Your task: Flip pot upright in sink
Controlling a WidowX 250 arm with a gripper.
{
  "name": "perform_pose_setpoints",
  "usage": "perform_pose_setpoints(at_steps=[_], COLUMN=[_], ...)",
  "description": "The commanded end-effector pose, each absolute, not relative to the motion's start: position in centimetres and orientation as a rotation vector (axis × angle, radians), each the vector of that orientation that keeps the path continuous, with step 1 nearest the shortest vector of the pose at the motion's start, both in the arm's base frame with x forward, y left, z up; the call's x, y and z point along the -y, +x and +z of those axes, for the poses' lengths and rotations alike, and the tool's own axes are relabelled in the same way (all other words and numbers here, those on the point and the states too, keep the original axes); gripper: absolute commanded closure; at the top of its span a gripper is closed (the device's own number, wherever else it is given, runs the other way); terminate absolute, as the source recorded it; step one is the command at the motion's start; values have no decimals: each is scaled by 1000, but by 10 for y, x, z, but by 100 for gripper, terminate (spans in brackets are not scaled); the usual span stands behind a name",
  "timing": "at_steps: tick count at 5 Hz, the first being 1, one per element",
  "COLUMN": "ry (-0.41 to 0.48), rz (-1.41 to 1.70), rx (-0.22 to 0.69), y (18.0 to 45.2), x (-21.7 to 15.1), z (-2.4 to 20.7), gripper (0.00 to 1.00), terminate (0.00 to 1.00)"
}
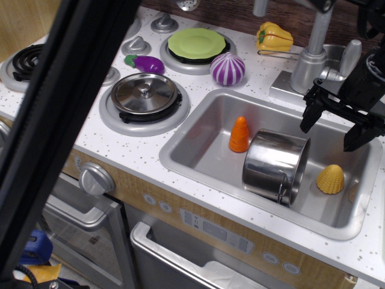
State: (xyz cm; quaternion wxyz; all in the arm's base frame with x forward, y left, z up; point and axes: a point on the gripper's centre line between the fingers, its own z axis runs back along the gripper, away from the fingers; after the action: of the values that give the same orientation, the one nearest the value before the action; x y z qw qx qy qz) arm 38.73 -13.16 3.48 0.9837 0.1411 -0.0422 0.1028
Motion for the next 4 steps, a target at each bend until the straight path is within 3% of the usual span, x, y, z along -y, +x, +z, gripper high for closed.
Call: perform_pose_setpoints(at_steps=[1, 3, 4], ry=[284, 587, 634], rz=[207, 99, 70], rx=[85, -29, -43], y=[387, 392, 390], x=[132, 131, 127], z=[35, 38, 36], gripper=[0, 0, 0], terminate=[0, 0, 0])
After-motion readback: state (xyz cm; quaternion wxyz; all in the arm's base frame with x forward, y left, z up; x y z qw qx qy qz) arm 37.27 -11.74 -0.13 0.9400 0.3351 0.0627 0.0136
